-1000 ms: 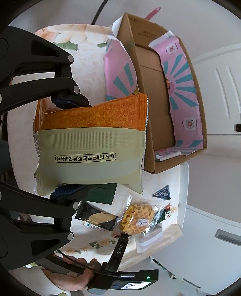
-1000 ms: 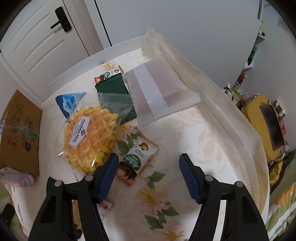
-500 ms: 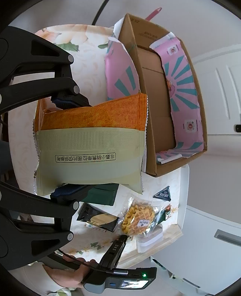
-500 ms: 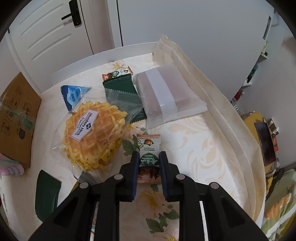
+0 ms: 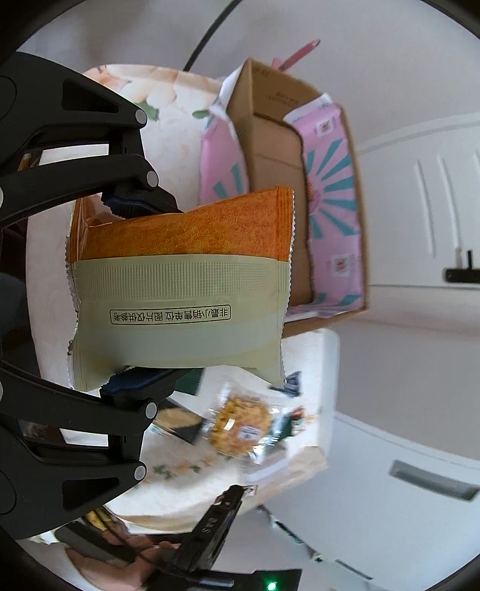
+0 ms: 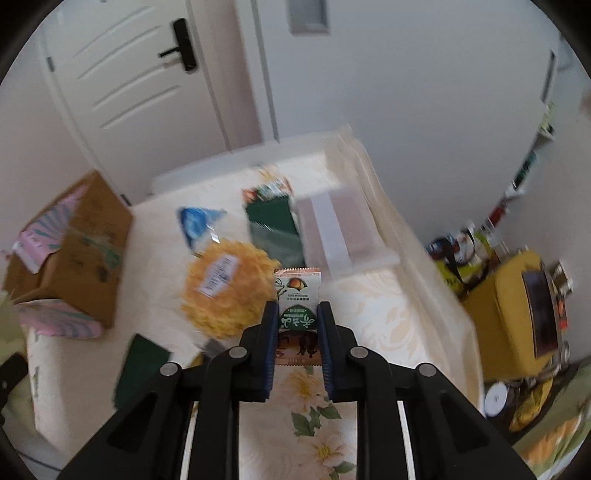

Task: Organize snacks
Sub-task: 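Lift the orange bag with the left tool while the right tool grasps the small brown-and-green packet, then carry both snacks over the cardboard box and release them inside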

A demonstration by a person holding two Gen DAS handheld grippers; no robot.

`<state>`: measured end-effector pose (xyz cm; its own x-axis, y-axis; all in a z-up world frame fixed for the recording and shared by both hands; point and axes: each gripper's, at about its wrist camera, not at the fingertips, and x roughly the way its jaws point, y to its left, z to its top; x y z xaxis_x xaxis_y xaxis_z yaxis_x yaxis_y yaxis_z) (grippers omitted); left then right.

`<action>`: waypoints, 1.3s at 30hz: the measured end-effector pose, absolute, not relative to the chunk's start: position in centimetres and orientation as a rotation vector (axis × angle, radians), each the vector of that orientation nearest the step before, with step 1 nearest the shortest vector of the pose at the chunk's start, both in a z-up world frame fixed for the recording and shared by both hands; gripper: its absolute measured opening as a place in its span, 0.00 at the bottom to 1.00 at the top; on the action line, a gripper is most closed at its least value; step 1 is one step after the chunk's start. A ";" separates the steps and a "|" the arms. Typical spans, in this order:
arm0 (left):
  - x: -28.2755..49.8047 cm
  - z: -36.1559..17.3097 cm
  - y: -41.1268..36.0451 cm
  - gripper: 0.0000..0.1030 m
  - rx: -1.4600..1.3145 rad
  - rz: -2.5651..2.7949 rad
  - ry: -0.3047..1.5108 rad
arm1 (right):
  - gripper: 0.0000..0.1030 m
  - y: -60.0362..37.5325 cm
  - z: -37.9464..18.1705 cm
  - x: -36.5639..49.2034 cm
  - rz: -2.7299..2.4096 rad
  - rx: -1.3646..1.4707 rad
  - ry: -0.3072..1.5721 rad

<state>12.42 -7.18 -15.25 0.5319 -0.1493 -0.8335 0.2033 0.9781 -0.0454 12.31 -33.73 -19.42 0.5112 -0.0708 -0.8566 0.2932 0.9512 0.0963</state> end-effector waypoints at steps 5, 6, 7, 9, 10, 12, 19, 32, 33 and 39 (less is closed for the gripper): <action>13.2 -12.2 -6.3 0.60 0.007 -0.166 0.931 | 0.18 -32.1 -15.0 13.1 -0.068 0.177 0.960; 13.6 -11.5 -5.9 0.60 -0.011 -0.151 0.916 | 0.18 -31.7 -14.4 13.3 -0.043 0.165 0.950; 13.9 -11.1 -5.6 0.60 -0.016 -0.144 0.910 | 0.18 -31.1 -13.5 13.7 -0.009 0.155 0.939; 14.8 -10.1 -4.8 0.60 -0.032 -0.121 0.891 | 0.18 -30.1 -12.1 14.2 0.050 0.133 0.919; 15.1 -9.6 -4.3 0.60 -0.038 -0.117 0.887 | 0.18 -29.5 -11.4 14.6 0.082 0.116 0.907; 16.1 -9.0 -3.4 0.60 -0.046 -0.105 0.878 | 0.18 -28.0 -9.8 15.7 0.141 0.083 0.881; 21.4 -8.5 1.1 0.60 -0.049 -0.102 0.900 | 0.18 -22.2 -7.5 19.6 0.288 0.074 0.867; 31.4 -14.9 9.4 0.60 -0.011 -0.163 1.104 | 0.18 -10.3 -11.7 28.0 0.311 0.115 0.988; 32.0 -15.9 9.3 0.60 -0.004 -0.176 1.125 | 0.18 -9.8 -12.3 28.3 0.304 0.125 1.002; 34.3 -20.8 9.1 0.60 0.038 -0.225 1.231 | 0.18 -8.2 -16.4 30.1 0.250 0.173 1.103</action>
<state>34.27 9.12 -20.75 0.3138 -0.1501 -0.9375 0.1912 0.9772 -0.0924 30.14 -8.20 -16.40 0.4273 0.2848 -0.8581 -0.1137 0.9585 0.2615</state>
